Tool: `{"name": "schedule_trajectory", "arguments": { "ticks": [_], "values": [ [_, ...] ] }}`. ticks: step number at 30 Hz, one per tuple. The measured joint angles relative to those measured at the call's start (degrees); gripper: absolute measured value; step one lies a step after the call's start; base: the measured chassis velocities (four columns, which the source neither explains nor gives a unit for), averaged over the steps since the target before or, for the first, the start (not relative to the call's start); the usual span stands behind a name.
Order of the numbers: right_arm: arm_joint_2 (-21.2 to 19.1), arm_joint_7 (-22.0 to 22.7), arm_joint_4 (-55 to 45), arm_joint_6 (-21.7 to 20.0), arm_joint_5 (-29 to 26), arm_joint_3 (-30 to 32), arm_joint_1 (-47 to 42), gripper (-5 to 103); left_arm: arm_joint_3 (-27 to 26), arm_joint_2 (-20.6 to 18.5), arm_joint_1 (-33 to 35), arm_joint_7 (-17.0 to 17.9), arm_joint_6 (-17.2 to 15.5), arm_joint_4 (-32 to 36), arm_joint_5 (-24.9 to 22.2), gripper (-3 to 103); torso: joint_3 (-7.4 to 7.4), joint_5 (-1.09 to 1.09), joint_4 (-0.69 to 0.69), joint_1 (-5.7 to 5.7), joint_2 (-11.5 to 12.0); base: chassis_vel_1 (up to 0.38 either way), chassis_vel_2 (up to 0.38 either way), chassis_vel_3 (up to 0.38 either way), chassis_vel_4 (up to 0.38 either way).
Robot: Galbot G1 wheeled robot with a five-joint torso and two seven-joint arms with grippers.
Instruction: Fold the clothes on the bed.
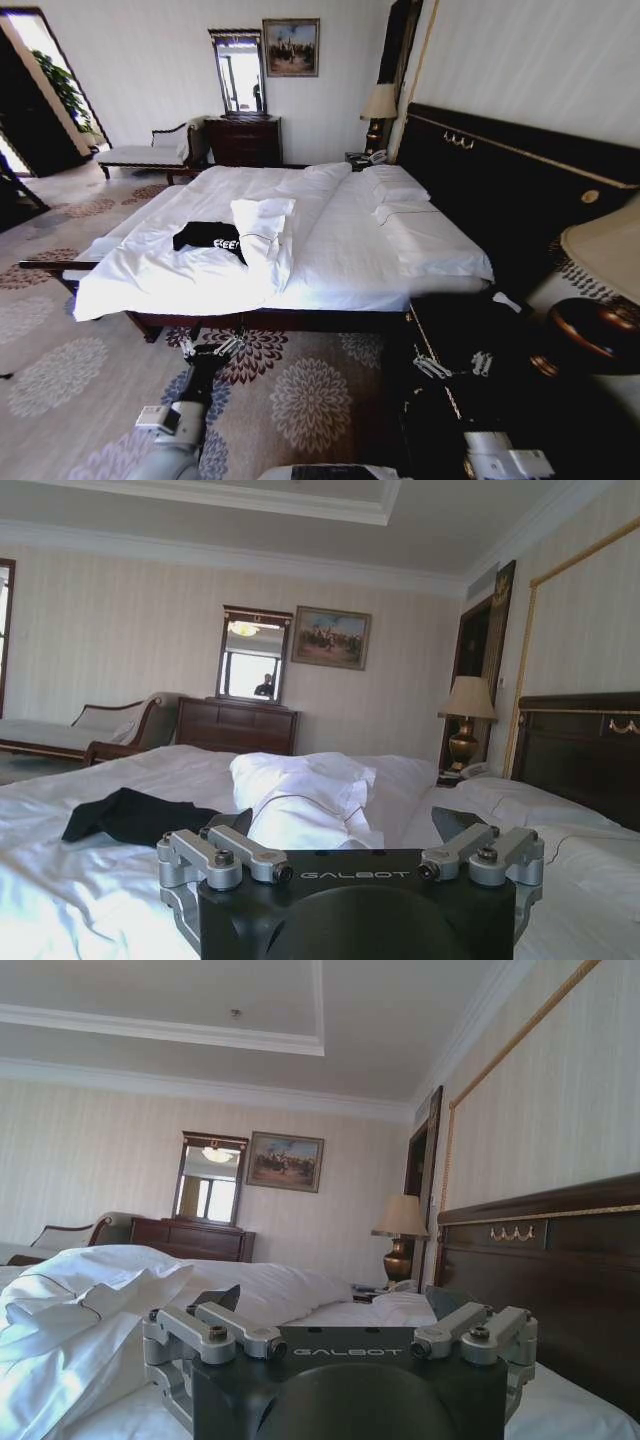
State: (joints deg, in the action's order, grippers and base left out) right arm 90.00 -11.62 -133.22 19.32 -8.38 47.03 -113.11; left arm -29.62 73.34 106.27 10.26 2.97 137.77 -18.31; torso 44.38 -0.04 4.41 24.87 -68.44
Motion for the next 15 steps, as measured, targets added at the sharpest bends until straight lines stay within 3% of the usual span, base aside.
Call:
{"name": "schedule_trajectory", "arguments": {
  "ticks": [15],
  "values": [
    [0.7, -0.3, 0.0, 0.4, 0.5, -0.2, -0.2, 100, 0.0, 0.0, -0.1, -0.1, -0.1, 0.1, 0.1, 100, 0.00, 0.00, 0.00, 0.00, 0.0, -0.092, 0.079, 0.086, -0.091]
  ]
}}
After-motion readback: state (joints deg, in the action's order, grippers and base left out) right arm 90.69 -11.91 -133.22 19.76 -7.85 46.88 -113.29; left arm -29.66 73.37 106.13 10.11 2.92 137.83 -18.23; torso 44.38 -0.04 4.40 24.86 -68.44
